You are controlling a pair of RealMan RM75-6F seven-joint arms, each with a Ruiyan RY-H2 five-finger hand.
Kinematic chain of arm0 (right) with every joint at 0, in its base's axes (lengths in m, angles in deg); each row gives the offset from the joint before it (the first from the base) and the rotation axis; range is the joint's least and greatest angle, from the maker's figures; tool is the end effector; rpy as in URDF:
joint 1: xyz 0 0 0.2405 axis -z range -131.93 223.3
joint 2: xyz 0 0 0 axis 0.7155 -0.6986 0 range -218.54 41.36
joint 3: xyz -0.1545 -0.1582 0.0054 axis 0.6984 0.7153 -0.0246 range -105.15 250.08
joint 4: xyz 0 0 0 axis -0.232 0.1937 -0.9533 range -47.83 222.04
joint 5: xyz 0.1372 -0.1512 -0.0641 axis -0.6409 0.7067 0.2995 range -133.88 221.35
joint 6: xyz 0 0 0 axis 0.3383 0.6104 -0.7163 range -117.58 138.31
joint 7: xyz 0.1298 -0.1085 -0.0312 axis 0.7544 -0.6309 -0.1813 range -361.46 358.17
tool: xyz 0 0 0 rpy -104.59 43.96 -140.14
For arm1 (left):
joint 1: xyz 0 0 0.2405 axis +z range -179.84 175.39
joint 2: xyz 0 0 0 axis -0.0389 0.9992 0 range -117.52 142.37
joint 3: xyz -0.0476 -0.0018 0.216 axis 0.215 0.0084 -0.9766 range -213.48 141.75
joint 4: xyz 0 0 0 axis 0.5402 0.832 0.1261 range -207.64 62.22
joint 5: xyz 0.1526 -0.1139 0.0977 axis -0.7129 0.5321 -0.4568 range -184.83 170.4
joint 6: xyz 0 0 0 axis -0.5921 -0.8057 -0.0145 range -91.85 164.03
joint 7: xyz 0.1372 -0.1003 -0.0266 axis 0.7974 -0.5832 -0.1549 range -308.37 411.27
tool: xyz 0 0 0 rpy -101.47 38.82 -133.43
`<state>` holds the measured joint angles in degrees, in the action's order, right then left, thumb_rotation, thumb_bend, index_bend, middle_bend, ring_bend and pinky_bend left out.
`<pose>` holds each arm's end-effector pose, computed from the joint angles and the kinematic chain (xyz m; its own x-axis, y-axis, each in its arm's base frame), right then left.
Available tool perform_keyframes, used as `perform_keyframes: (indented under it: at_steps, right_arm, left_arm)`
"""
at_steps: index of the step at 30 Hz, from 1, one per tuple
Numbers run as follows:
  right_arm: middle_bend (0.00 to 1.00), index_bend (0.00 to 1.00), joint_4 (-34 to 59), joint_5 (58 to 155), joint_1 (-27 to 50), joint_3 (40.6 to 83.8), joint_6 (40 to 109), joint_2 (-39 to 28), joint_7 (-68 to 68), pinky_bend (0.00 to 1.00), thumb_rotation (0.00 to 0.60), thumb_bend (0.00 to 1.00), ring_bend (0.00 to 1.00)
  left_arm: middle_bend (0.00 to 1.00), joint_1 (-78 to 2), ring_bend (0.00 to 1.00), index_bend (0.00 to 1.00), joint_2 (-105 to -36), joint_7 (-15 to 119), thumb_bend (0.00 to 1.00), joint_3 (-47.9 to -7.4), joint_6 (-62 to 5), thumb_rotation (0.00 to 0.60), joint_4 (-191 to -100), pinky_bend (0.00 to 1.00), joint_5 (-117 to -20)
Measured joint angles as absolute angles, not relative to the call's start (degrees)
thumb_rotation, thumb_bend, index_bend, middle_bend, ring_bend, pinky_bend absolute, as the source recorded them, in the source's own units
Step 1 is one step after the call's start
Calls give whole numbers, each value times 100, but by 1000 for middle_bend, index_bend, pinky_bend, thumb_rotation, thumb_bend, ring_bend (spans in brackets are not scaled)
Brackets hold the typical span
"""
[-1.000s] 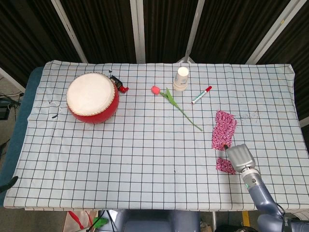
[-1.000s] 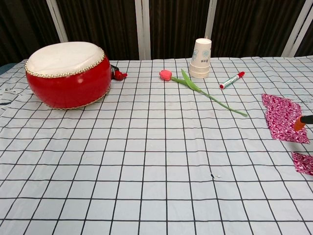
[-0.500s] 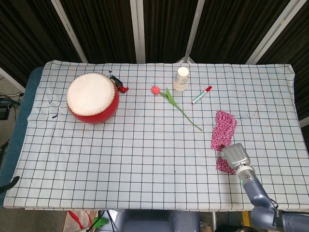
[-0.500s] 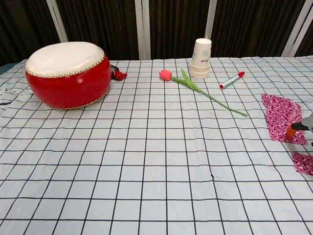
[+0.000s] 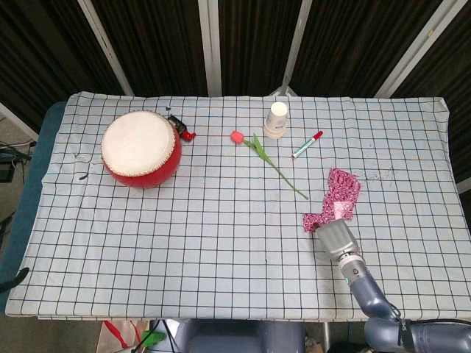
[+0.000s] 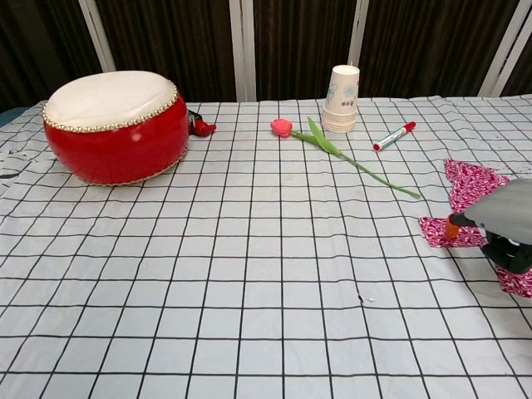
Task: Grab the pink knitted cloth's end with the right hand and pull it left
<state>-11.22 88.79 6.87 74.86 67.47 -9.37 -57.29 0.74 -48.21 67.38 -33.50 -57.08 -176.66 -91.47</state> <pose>-0.2039 -0.2780 -0.0249 0.8120 -0.4008 0.4244 -0.5696 -0.3850 0.7262 -0.2691 0.1654 0.1626 0.5253 -0.0396 0.8500 0.8434 0.1567 -0.5139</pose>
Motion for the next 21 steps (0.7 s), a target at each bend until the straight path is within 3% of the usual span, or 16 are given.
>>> perform_keyframes:
  at_steps: [12, 21]
  right_arm:
    - [811, 234, -1611, 8746, 415, 7520, 7182, -640, -6143, 547, 600, 690, 747]
    - [811, 234, -2014, 8714, 398, 7358, 7489, -1171, -5896, 548, 600, 691, 747]
  left_arm:
    - [2, 100, 0, 122, -4743, 6525, 247, -3344, -5738, 600, -17628, 20, -9164]
    - [2, 90, 0, 122, -4732, 6484, 247, -3329, -5710, 600, -17619, 19, -9126]
